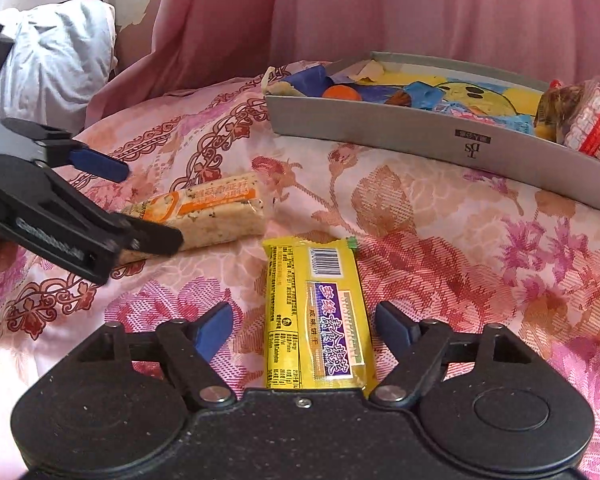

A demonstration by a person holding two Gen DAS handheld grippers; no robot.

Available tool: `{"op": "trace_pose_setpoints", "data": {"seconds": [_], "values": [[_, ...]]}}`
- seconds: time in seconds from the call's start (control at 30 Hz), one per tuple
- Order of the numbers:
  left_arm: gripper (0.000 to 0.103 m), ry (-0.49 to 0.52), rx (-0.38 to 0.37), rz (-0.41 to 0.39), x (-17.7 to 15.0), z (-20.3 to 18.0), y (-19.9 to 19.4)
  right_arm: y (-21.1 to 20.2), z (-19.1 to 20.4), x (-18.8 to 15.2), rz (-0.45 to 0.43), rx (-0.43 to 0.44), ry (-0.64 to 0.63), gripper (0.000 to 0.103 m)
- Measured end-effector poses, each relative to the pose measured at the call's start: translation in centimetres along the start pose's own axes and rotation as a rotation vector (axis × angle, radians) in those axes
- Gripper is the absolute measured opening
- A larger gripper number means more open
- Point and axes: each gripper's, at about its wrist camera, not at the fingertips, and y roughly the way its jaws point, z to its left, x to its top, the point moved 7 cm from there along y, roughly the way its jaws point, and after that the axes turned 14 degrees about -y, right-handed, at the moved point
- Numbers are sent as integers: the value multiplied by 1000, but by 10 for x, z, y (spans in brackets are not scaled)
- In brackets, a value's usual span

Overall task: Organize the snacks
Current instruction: 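Lower the right gripper onto the yellow candy bar while the left lowers onto the biscuit bar, then close the right gripper on the yellow candy bar while the left grasps the biscuit bar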

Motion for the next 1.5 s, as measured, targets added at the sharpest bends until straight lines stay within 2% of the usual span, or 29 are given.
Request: {"op": "trace_pose_setpoints", "data": {"seconds": [0.2,0.33,0.5,0.63,0.77,0.83,1.1,1.27,1.4,1.5], "values": [[101,121,-10,25,0,-16,14,-2,0,0,-9,-1,0,66],[94,163,-18,68,-1,-21,21,-2,0,0,-2,3,4,65],[87,153,-25,100,-3,-21,22,-1,2,1,12,-9,2,65],[69,110,-36,145,-3,-22,22,-3,1,-1,14,-27,10,55],[53,112,-3,175,-3,-29,18,-5,-2,-1,16,-23,28,51],[50,108,17,195,-3,-32,16,-6,-1,-2,14,-26,21,50],[43,-31,81,286,-3,-35,11,-10,11,-1,26,-72,-103,49],[42,-164,76,352,-3,-32,6,-15,17,-1,1,-115,-227,49],[36,-243,68,358,0,-28,-2,-18,16,-1,-20,-145,-272,49],[35,-277,69,357,2,-29,-8,-22,15,2,-41,-172,-303,49]]}}
